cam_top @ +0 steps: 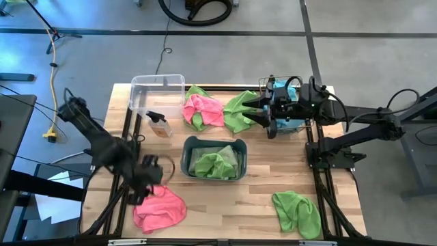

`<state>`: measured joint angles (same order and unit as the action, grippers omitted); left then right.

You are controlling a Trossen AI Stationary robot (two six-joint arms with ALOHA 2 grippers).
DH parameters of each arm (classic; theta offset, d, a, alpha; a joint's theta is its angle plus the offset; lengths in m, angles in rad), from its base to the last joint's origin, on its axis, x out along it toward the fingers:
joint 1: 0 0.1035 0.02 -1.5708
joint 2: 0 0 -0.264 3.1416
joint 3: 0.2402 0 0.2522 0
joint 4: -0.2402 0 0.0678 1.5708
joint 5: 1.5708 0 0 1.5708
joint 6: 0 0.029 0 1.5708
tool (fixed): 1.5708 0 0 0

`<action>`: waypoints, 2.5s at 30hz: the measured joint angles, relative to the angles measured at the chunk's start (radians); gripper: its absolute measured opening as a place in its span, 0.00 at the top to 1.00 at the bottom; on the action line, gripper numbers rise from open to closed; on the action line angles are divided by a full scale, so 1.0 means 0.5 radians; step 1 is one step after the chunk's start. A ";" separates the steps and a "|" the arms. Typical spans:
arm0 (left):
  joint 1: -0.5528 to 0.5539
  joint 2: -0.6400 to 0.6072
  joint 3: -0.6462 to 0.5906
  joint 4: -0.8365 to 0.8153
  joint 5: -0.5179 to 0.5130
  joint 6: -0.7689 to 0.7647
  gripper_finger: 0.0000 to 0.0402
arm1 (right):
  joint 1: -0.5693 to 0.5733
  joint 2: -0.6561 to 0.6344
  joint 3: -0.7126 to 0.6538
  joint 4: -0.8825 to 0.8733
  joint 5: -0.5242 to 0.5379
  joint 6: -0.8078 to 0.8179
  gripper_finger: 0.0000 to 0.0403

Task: Sort microfiber towel by color & place in baskets
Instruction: Put the pink microfiber cloth into the transparent bin

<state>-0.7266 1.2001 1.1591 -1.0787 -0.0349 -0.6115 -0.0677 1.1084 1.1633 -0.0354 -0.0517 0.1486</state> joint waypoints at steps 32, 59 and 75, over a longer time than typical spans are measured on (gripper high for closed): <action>-0.370 0.640 -0.529 0.692 0.084 -0.959 0.48 | -0.001 -0.007 0.000 -0.105 0.000 -0.074 0.57; -0.368 1.070 -0.516 0.854 0.102 -0.972 0.48 | -0.001 -0.007 0.000 -0.116 0.000 -0.070 0.57; -0.364 1.062 -0.529 0.822 0.093 -0.935 0.90 | 0.000 -0.007 0.000 -0.167 0.000 -0.074 0.57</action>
<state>-0.9085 1.7313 0.8948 -0.6677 0.0115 -1.0790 -0.0679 1.1049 1.1633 -0.1190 -0.0517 0.1116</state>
